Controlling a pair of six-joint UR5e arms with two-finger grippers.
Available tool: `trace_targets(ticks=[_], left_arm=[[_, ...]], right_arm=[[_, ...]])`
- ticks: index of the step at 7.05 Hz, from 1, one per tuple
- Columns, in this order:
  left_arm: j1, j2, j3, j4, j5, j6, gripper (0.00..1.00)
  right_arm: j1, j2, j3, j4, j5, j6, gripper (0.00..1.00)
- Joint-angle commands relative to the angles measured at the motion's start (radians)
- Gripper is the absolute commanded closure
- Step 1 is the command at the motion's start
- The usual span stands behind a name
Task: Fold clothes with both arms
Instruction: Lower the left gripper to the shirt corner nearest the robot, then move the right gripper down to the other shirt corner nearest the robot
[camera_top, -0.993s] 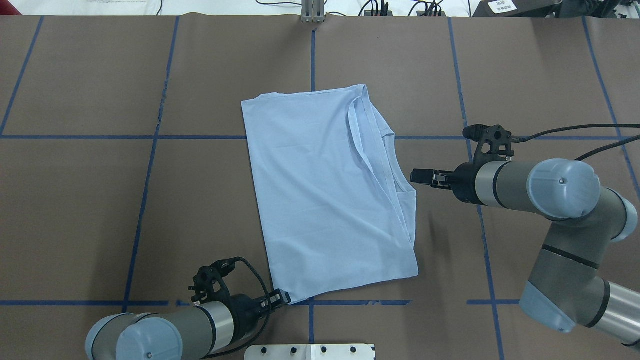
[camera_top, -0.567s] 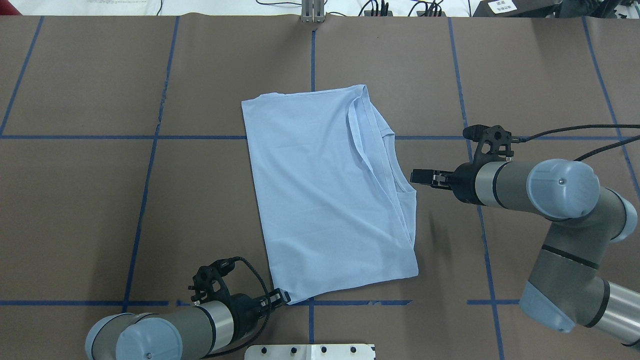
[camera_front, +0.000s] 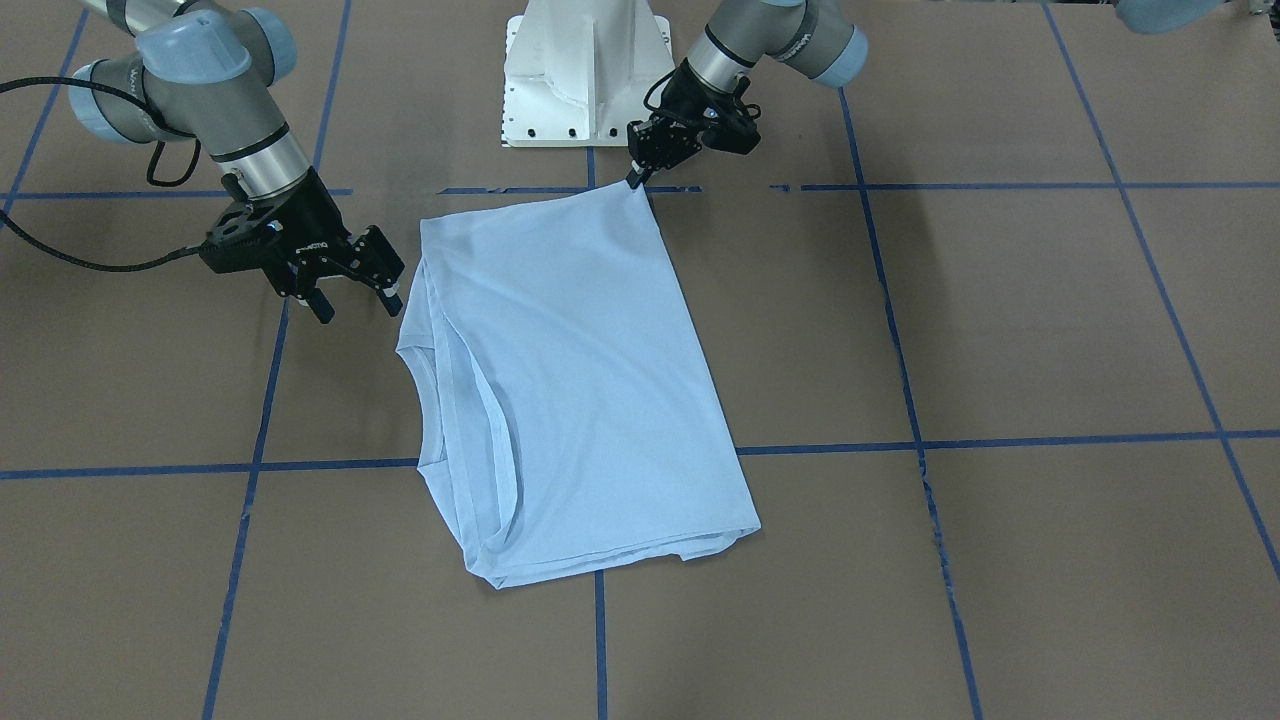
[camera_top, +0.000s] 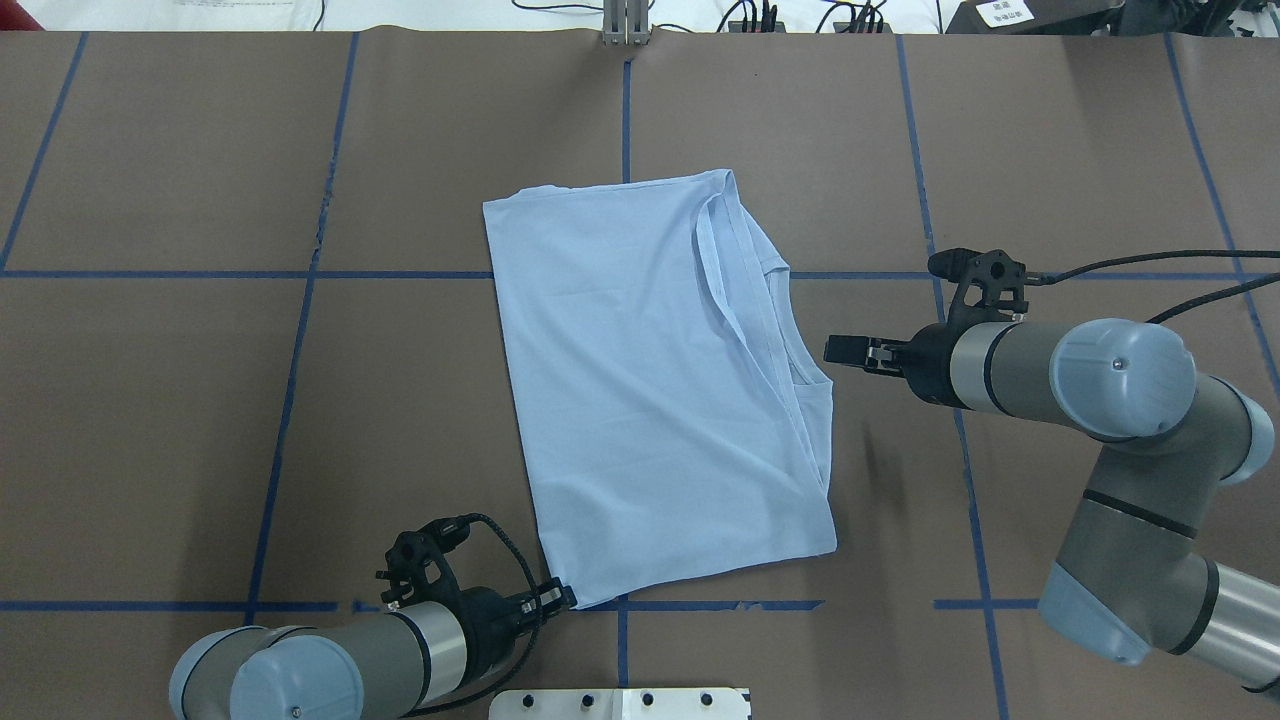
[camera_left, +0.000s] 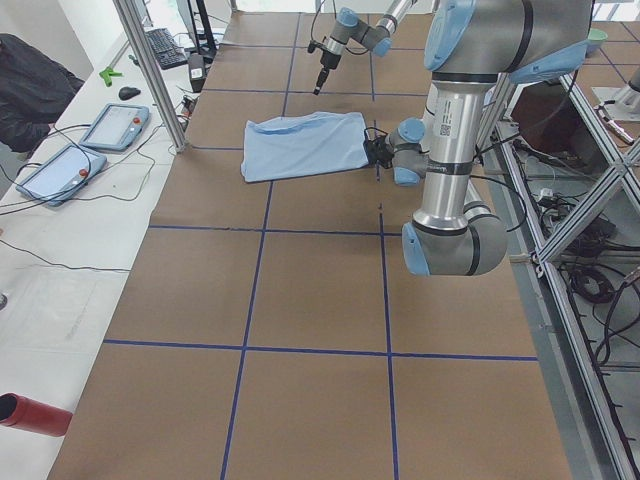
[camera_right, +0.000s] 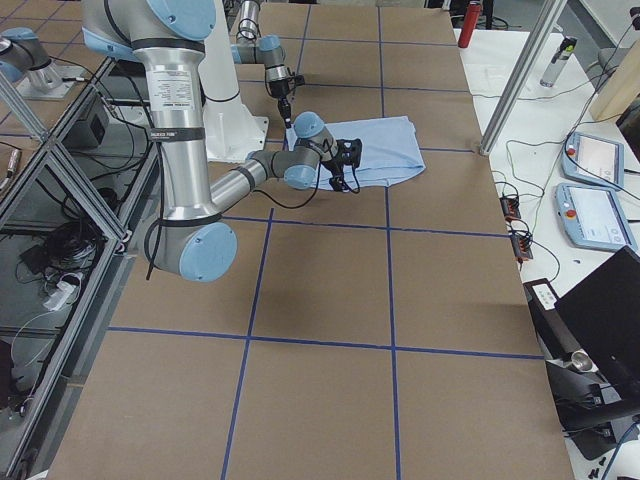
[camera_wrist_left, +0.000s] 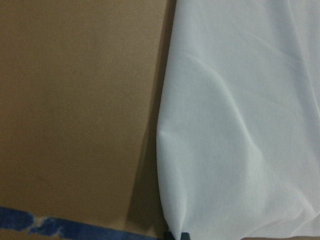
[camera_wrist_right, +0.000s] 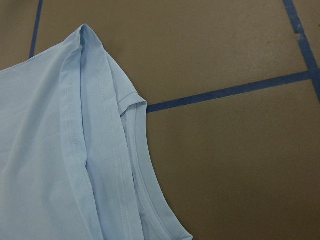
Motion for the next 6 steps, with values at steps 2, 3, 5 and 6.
trace_targets(ticks=[2,3,5,6], left_arm=[[-0.009,0.047,-0.024,-0.004,0.0,0.029,1.0],[-0.009,0.096,-0.067,-0.005,-0.002,0.029,1.0],[-0.006,0.133,-0.111,-0.007,0.004,0.029,1.0],[0.002,0.13,-0.111,-0.007,0.009,0.027,1.0]], right_arm=[[-0.085,0.014,0.044,-0.034,-0.089,0.229,0.14],[-0.119,0.012,0.075,-0.048,-0.117,0.263,0.15],[-0.223,0.014,0.182,-0.176,-0.19,0.361,0.15],[-0.307,0.047,0.216,-0.271,-0.28,0.484,0.24]])
